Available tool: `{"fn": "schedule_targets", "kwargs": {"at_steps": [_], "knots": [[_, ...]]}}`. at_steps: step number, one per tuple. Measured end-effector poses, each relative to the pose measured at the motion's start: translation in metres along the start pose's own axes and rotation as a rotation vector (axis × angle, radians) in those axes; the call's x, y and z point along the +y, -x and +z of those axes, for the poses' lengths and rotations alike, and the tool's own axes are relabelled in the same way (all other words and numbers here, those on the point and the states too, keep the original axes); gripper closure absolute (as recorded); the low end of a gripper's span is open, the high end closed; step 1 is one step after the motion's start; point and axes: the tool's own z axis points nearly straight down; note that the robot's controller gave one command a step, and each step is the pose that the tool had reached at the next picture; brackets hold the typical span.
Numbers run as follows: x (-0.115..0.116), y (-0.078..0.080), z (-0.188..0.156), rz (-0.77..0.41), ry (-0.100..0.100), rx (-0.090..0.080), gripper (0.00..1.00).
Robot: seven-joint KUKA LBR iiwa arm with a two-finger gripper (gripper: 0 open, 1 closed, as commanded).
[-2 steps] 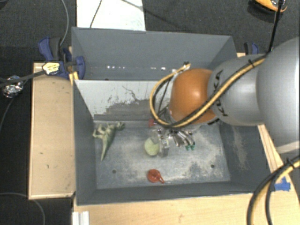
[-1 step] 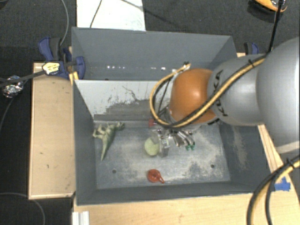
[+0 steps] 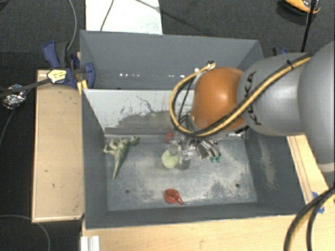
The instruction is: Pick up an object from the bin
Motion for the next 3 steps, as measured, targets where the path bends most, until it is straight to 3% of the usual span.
{"fn": "schedule_targets", "kwargs": {"at_steps": [1, 2, 3], "knots": [[-0.004, 0.006, -0.022, 0.002, -0.001, -0.013, 1.0], [-0.006, -0.007, -0.111, 0.01, 0.0, -0.003, 1.0], [-0.006, -0.007, -0.111, 0.012, 0.0, -0.003, 1.0]]}}
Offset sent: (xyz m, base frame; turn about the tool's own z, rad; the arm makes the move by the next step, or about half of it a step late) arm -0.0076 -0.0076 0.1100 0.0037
